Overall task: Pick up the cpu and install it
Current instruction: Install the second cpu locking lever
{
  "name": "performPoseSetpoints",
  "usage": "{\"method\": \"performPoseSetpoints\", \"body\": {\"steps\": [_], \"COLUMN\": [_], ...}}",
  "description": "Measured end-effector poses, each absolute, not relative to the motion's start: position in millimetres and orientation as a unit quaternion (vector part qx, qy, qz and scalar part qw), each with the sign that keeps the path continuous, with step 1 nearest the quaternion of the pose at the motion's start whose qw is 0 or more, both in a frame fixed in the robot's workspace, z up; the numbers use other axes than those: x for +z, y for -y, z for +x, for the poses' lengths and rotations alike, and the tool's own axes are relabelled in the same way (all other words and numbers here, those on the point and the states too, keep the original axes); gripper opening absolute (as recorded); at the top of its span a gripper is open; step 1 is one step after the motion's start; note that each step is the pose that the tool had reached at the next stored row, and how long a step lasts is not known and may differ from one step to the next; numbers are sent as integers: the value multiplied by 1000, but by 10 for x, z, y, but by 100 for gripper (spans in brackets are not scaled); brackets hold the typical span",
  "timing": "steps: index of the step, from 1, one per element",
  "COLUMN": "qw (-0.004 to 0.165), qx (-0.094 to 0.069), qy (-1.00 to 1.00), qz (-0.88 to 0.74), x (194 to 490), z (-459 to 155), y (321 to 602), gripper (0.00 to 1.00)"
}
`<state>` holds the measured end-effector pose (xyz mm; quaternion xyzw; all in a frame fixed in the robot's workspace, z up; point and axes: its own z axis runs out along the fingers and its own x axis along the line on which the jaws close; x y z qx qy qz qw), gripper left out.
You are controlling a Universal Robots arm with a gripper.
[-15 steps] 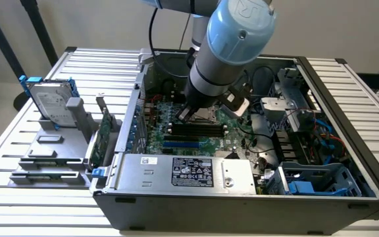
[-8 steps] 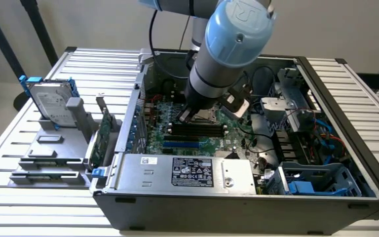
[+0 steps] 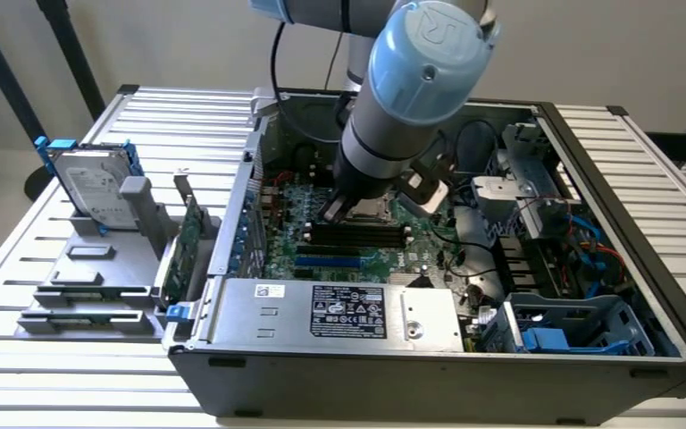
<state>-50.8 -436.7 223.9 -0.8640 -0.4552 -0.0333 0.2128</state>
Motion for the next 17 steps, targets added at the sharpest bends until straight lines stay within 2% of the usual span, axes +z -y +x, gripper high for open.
{"method": "performPoseSetpoints", "body": {"steps": [17], "qw": [212], "qx": [-34], "qy": [455], "qz": [-864], "x": [2052], "z": [-575], "y": [4260], "gripper": [11]}}
